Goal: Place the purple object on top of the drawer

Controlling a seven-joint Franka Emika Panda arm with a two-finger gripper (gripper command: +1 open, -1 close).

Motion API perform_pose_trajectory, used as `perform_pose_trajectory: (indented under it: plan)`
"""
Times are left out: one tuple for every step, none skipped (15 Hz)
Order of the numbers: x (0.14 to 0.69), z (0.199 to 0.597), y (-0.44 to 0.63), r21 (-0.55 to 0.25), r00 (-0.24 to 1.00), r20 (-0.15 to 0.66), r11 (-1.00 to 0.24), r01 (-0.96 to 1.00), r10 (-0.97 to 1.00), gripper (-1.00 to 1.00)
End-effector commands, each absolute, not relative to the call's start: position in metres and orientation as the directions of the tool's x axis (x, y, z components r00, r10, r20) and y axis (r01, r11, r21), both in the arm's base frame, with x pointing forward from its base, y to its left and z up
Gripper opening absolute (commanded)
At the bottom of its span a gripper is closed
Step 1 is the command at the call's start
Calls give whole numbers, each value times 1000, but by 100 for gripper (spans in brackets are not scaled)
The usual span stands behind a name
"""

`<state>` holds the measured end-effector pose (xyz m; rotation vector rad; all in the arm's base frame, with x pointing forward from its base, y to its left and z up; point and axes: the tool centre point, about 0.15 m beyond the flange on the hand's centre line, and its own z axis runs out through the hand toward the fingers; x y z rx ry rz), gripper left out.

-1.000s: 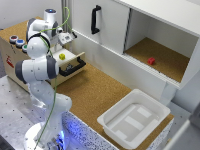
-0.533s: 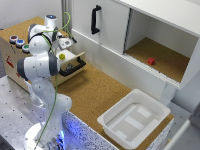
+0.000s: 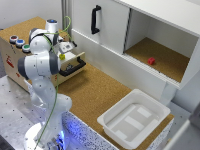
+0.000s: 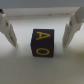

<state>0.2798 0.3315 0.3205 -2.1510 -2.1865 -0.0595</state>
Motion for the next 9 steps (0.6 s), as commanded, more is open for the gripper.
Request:
perform_pose_trajectory:
  plan:
    - [281, 308, 329, -6, -31, 59, 31, 999, 998, -100]
    - [281, 308, 328, -8, -28, 55, 28, 1000, 998, -100]
    - [281, 307, 325, -10, -22, 51, 23, 1000, 998, -100]
    - [281, 308, 323, -9, -15, 48, 16, 1000, 999, -100]
    - [282, 310, 322, -4, -8, 48, 9, 1000, 999, -100]
    - [283, 316, 321, 6, -1, 49, 1, 1000, 999, -100]
    - [284, 321, 321, 12, 4, 53, -4, 1000, 999, -100]
    - [287, 332, 324, 26, 6, 53, -7, 1000, 999, -100]
    - [289, 342, 326, 38, 8, 50, -10, 999, 999, -100]
